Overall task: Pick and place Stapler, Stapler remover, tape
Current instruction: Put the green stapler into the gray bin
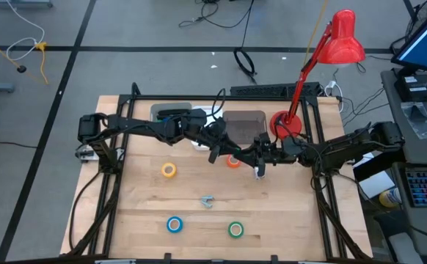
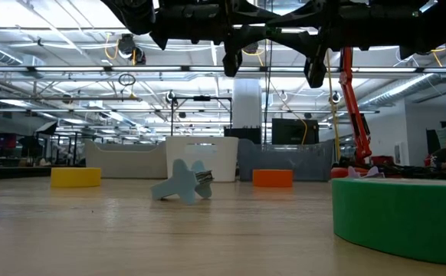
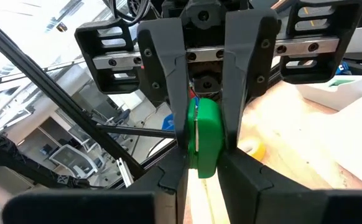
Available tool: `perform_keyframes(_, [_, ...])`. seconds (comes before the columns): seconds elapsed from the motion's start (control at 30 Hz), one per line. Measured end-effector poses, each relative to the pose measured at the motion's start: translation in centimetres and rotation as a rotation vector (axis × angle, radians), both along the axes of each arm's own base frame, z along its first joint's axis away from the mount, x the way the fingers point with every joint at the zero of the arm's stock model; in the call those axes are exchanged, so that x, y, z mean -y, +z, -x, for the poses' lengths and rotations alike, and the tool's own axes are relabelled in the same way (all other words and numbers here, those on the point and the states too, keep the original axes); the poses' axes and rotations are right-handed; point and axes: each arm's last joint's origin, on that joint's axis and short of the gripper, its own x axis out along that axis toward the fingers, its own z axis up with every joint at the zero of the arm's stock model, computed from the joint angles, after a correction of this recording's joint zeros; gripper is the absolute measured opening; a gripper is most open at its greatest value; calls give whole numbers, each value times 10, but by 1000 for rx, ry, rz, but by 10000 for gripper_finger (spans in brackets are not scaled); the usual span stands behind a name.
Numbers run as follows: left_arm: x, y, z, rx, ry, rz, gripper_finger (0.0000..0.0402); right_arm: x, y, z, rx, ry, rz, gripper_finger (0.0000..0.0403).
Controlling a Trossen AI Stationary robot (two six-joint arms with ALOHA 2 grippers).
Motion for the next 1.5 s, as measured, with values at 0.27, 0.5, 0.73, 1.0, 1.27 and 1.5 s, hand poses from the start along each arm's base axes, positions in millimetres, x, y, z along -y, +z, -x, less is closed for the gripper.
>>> perform_keyframes(0.27, [-11,-6,4,-80,20,31,78,-1,-8,0,-79,24,-30,115])
perform_keyframes(0.5, [-32,-2,17,-142,79,10,62,-2,-26,3,-271,76,-88,151])
perform_keyframes(0.73, [-57,5,70,-483,307,-199,75,-5,-31,5,-331,148,-99,159])
perform_keyframes(1.0, [-89,0,120,-849,484,-509,69,-5,-30,5,-322,148,-98,158])
perform_keyframes(1.27, [-131,-33,129,-979,445,-437,71,-5,-30,5,-324,143,-128,155])
perform_keyframes(1.5, [-142,-63,128,-1071,358,-341,81,-5,-30,5,-325,140,-146,155])
